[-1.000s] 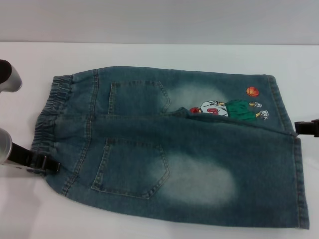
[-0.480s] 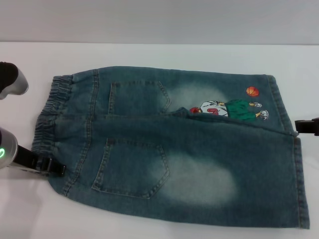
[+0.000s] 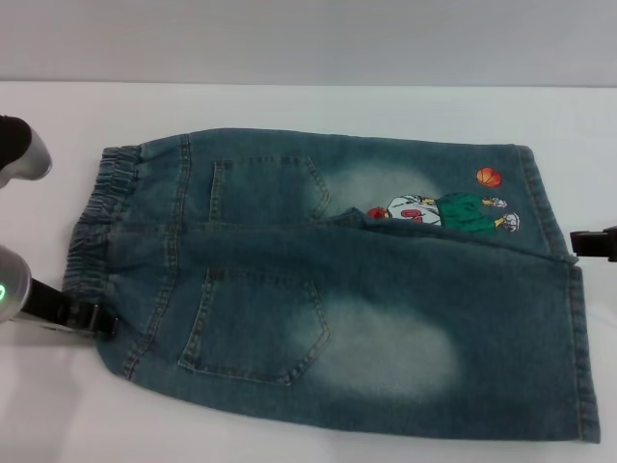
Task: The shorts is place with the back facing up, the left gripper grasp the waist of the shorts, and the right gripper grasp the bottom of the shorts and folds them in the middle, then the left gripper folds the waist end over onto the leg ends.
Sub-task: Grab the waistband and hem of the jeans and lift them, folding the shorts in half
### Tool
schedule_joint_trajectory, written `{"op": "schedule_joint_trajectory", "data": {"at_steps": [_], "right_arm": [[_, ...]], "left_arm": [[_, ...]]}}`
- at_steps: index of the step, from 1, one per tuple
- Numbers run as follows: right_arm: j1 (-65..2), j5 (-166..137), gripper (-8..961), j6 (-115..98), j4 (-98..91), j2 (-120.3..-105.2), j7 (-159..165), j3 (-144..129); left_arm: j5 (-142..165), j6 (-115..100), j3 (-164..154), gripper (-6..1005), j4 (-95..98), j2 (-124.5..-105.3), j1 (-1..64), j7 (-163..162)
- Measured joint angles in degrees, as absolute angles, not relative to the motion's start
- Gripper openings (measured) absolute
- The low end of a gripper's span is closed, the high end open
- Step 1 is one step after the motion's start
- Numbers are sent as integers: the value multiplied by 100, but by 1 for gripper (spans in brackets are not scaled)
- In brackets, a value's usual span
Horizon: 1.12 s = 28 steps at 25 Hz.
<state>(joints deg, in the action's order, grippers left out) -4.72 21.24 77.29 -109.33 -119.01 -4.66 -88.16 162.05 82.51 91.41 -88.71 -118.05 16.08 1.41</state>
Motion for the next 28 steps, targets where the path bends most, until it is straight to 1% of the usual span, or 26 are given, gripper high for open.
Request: {"op": "schedule_joint_trajectory", "data": {"at_steps": [5, 10, 15, 23, 28], "right_arm": [[-466, 2124, 641, 7746, -10946, -11906, -466, -8810], [-465, 2115, 641, 7767, -10976, -11909, -466, -8807], [-465, 2141, 641, 7771, -10983, -11910, -466, -8801], [-486, 2148, 641, 7808, -10990, -11905, -466, -8810], [-558, 2156, 641, 8190, -11100, -11895, -555, -8829]], "left_arm": [[16196, 8292, 9164, 734, -8959, -11798, 1578, 111], [16186, 8353, 9167, 560, -8990, -11795, 1572, 114], [16186, 8412, 9167, 491, -9107, -11795, 1552, 112], [16188, 8475, 9154, 439, -9654, -11807, 1418, 74], [16184, 8385, 9079, 399, -9841, -11816, 1392, 30]]}}
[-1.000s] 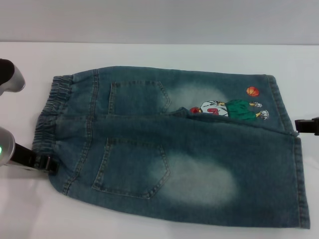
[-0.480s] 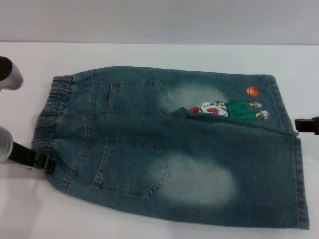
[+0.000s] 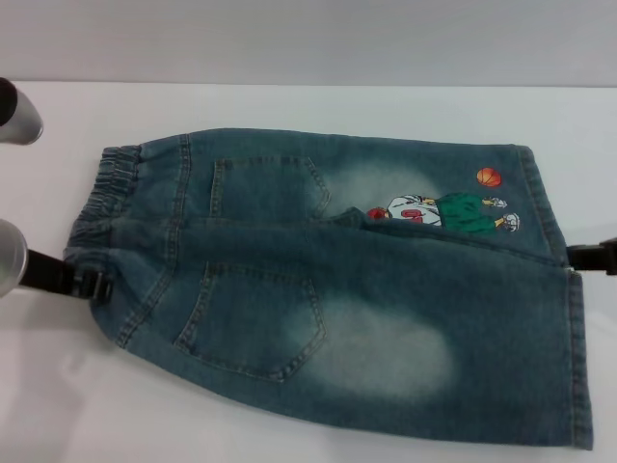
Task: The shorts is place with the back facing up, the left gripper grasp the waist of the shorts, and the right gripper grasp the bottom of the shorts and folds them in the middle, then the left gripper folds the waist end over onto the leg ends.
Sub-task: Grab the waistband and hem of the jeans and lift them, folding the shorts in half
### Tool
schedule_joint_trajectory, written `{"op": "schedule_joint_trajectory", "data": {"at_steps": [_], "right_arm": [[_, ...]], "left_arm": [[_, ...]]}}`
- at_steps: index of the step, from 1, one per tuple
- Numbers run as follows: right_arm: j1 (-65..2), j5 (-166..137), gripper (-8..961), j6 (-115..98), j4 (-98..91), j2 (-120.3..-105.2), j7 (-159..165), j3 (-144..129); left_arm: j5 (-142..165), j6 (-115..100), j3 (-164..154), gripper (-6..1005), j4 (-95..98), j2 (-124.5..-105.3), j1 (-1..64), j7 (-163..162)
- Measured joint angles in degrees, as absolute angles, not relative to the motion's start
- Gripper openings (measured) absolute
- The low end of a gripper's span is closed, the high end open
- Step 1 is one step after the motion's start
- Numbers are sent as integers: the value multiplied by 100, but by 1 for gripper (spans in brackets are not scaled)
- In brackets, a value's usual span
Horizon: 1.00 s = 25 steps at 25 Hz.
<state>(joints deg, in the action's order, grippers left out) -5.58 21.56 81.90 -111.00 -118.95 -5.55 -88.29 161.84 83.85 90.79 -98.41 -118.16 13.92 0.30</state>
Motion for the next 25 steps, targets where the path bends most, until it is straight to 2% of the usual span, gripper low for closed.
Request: {"op": "schedule_joint_trajectory", "data": {"at_steps": [17, 25], "right_arm": [[-153, 2627, 640, 8821, -11149, -11958, -556, -9155], [-9, 2815, 640, 9003, -11154, -11955, -491, -9124]], "left_arm": [[16157, 7998, 8835, 258, -9855, -11814, 1444, -211], [16162, 7944, 8815, 223, -9806, -11812, 1459, -192]]}}
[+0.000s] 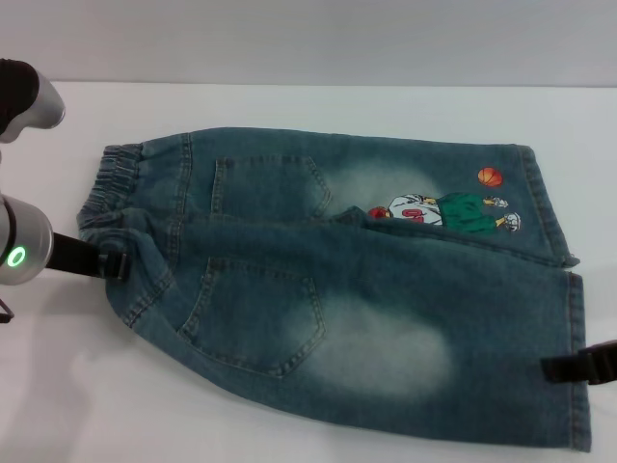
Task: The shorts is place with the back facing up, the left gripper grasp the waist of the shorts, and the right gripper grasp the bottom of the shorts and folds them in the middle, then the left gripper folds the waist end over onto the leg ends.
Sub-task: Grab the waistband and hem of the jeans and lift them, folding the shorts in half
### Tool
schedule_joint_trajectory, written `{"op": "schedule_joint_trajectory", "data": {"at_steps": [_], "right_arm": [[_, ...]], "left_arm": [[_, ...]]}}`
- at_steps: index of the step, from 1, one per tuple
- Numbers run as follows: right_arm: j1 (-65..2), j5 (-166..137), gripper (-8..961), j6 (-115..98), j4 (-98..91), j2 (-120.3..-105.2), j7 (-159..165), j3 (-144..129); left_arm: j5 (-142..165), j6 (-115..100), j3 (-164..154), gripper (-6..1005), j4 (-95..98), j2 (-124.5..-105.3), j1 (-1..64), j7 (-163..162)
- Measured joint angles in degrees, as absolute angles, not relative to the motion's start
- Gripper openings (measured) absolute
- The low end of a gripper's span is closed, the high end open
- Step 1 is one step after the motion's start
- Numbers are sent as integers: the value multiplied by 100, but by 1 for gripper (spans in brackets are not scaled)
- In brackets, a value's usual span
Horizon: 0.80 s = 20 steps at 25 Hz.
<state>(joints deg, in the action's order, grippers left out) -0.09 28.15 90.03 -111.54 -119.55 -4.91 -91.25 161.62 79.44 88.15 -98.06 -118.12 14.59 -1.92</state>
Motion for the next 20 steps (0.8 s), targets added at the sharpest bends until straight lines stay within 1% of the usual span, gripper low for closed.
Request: {"op": "schedule_joint_trajectory", "data": {"at_steps": [20], "right_arm": [[219, 2540, 640, 9211, -11075, -11920, -468, -9102]], "left_arm": [[16155, 7947, 8754, 221, -9841, -11821, 1462, -257]]}}
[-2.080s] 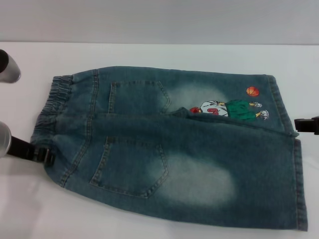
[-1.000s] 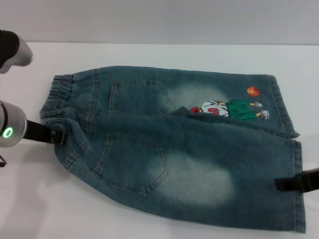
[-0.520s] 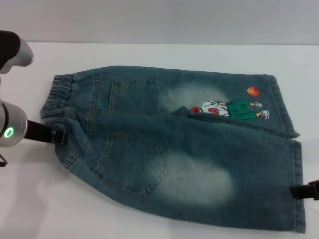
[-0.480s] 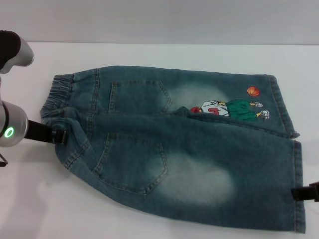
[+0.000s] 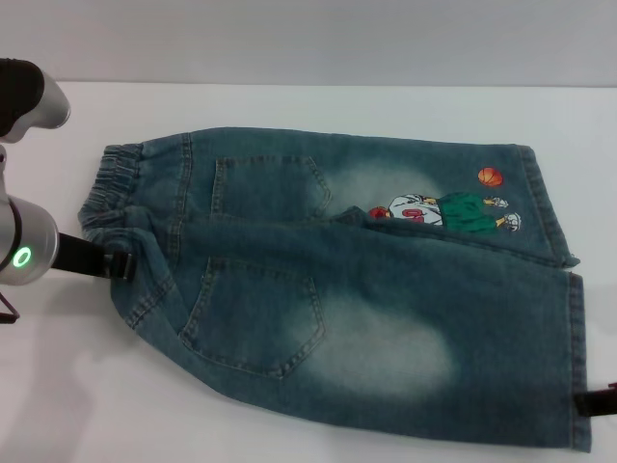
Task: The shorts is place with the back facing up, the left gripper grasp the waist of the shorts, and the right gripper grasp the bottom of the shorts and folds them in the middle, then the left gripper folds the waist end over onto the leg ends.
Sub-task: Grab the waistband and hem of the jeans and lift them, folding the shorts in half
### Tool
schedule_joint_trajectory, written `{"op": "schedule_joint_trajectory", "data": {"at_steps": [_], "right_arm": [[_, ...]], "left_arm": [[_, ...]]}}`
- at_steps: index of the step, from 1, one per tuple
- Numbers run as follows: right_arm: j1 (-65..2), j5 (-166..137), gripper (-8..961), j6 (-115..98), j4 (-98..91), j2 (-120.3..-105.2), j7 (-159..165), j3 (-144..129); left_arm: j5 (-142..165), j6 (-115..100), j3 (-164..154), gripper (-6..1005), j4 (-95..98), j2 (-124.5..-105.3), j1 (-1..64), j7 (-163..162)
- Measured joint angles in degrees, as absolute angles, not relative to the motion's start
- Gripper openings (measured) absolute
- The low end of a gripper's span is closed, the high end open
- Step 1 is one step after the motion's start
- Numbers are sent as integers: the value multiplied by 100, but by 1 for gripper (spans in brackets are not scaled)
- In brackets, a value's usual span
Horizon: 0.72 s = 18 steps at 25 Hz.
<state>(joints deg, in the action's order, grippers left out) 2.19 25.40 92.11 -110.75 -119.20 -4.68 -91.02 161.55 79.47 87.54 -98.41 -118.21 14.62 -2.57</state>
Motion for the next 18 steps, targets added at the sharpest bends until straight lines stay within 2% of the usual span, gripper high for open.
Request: {"op": "schedule_joint_trajectory", "data": {"at_steps": [18], "right_arm": [[240, 2577, 640, 9275, -11066, -11930, -473, -9292]], "left_arm": [[16154, 7913, 8736, 221, -9827, -11831, 1549, -273]]}}
